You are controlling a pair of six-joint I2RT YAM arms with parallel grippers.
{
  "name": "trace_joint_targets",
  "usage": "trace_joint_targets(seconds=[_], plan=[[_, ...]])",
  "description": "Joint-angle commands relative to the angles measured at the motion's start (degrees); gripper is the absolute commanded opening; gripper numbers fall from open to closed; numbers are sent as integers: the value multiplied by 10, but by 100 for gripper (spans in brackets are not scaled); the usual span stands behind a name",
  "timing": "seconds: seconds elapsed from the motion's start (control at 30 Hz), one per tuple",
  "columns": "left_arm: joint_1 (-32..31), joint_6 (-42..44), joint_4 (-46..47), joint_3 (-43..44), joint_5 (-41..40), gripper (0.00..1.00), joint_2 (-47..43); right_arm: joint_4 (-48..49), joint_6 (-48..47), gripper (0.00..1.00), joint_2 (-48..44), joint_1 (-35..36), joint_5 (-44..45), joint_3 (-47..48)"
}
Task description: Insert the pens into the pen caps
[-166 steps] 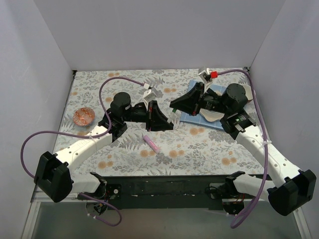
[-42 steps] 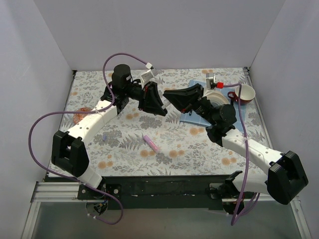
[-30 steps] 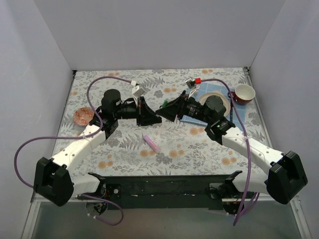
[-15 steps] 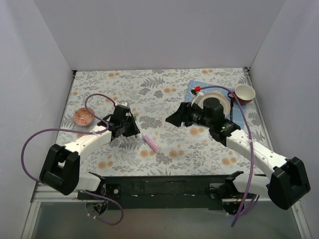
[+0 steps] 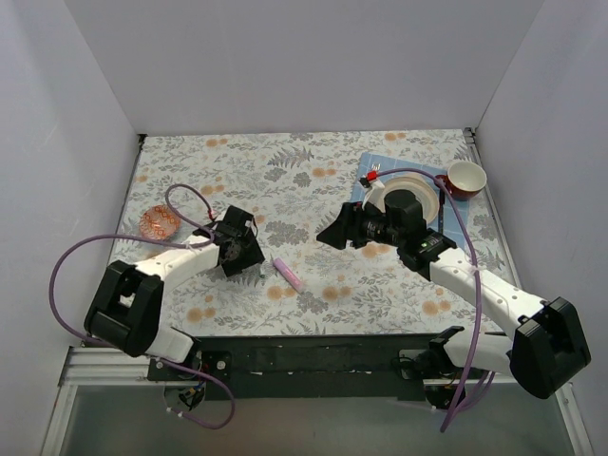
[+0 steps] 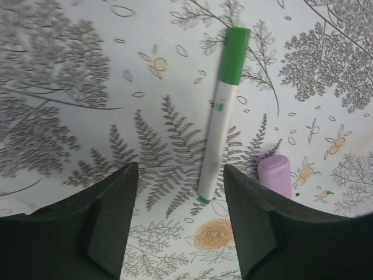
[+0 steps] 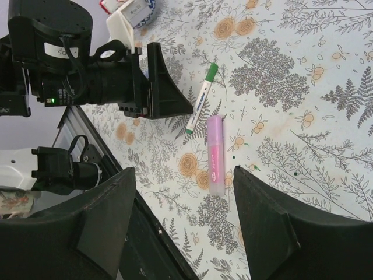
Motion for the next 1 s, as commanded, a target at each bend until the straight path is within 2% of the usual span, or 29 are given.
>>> trace_joint_targets(seconds=[0.0, 0.03, 0.07, 0.13, 0.2, 0.23, 0.27, 0.3, 0.33, 0.37, 0.47, 0.53, 0.57, 0.63, 0.67, 0.7, 0.77, 0.8, 0.83, 0.87, 0.9, 0.93, 0.97], plan=[[2, -48, -81, 45, -132, 63, -77, 40, -12, 74, -4, 0, -18, 3], [2, -53, -91, 49, -160, 66, -85, 42, -13, 74, -4, -1, -26, 3], [3, -56, -100, 50, -228, 71, -101, 48, -13, 74, -2, 0, -31, 4], [16, -56, -128, 43, -301, 73, -109, 58, -12, 74, -1, -1, -42, -1], [47, -48, -160, 33, -413, 73, -109, 73, -3, 75, -1, -1, -55, -11], [73, -116, -208, 48, -443, 75, -101, 81, 0, 74, -1, -1, -60, -15], [95, -113, -222, 53, -459, 69, -97, 88, 3, 74, -1, 0, -65, -19], [122, -90, -201, 56, -463, 67, -93, 95, 4, 74, -1, 0, -71, -24], [127, -26, -182, 51, -464, 67, -93, 96, 4, 74, -1, 0, -73, -25], [132, 2, -158, 48, -469, 67, -93, 96, 3, 74, 0, 0, -74, -24], [168, 0, -165, 62, -499, 68, -75, 91, -7, 74, 4, 0, -81, -17], [193, 63, -117, 50, -487, 66, -59, 90, -13, 74, 7, -1, -85, -14], [196, 124, -91, 33, -499, 66, -55, 89, -14, 74, 10, -1, -87, -13], [200, 158, -55, 28, -542, 68, -45, 90, -17, 74, 14, -2, -90, -13], [200, 185, -40, 27, -531, 71, -49, 90, -17, 74, 20, -2, -92, -12], [200, 276, 8, 16, -508, 72, -55, 90, -17, 74, 25, -3, -101, -11], [201, 336, 48, -2, -472, 70, -80, 94, -9, 74, 39, -3, -112, -10], [203, 398, 95, -23, -461, 72, -90, 94, -5, 74, 44, -3, -126, -9], [204, 406, 105, -28, -450, 72, -97, 94, 2, 73, 50, -2, -134, -9], [208, 386, 113, -26, -465, 74, -103, 90, 6, 72, 60, -3, -139, -9], [230, 339, 80, 5, -473, 79, -114, 89, 9, 72, 65, -2, -148, -10], [246, 188, 41, 23, -458, 85, -126, 89, 11, 71, 68, -2, -153, -12], [260, 134, 21, 33, -379, 86, -140, 88, 16, 69, 75, -2, -156, -12]])
